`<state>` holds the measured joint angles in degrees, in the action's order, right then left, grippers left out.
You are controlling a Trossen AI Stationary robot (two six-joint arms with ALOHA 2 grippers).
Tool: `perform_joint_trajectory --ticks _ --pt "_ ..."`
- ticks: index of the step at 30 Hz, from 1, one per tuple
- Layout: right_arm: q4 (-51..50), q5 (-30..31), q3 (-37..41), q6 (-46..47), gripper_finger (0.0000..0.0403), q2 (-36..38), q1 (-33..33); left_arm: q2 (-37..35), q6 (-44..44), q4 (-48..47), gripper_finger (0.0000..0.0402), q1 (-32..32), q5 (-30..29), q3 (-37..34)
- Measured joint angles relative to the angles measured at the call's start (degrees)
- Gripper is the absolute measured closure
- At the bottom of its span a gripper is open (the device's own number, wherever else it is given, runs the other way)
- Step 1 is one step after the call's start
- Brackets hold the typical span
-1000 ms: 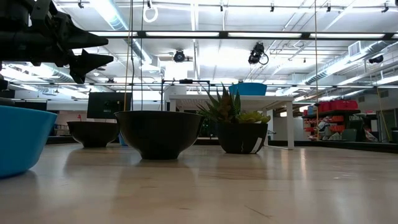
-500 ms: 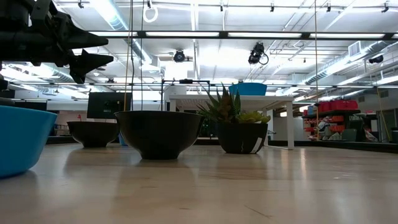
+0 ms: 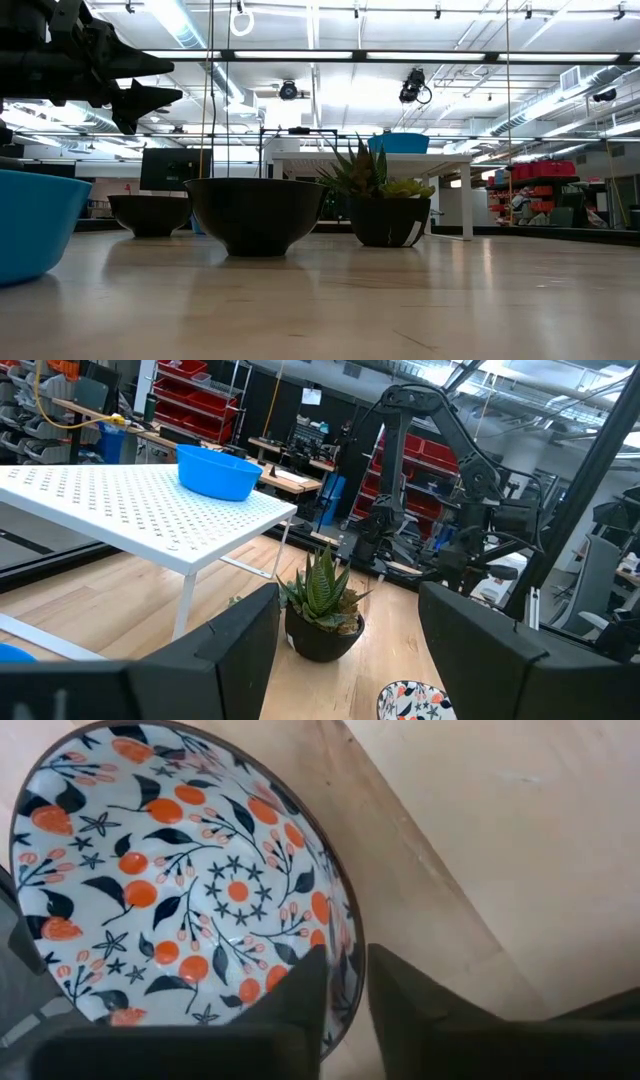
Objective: Pick & Place Mini bowls
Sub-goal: Put the bottom white patterned bowl on the shelf
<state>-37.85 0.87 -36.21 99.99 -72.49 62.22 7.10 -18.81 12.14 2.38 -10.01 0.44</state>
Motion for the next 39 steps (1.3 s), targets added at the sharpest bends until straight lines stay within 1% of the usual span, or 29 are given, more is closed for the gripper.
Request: perform_joint_trajectory --ticks 3,4,8,16,21,30,33,39 --pt "0.40 0.17 -0.03 -0.27 0.0382 0.15 -0.04 -0.01 0.00 0.00 0.0156 0.01 0.01 0.01" --pt "0.79 0.14 -0.19 -0.10 0.0389 0.22 -0.05 0.00 0.02 0.00 0.0156 0.00 0.01 0.00" --pt "1.29 -0.21 -0.13 0.01 0.0388 0.39 -0.12 -0.01 0.02 0.00 0.0156 0.01 -0.01 0.01" --pt "-0.24 -3.60 -2.30 -1.09 0.0398 3.02 -1.78 0.01 0.02 0.00 0.0156 0.01 0.01 0.01" --pt "-4.87 -5.34 -5.76 -1.35 0.0399 4.64 -3.93 0.00 0.00 0.00 0.0156 0.00 0.01 0.01" --pt "-16.47 -8.58 -17.05 -1.89 0.0400 5.38 -12.14 -0.01 0.02 0.00 0.0156 0.00 0.01 0.00" --pt "-20.35 -9.51 -21.24 -1.82 0.0401 5.38 -16.02 -0.01 0.02 0.00 0.0156 -0.01 -0.01 -0.01" --pt "-24.68 -9.48 -28.54 -1.73 0.0401 5.42 -24.62 0.00 0.02 0.00 0.0156 0.01 0.00 -0.01"
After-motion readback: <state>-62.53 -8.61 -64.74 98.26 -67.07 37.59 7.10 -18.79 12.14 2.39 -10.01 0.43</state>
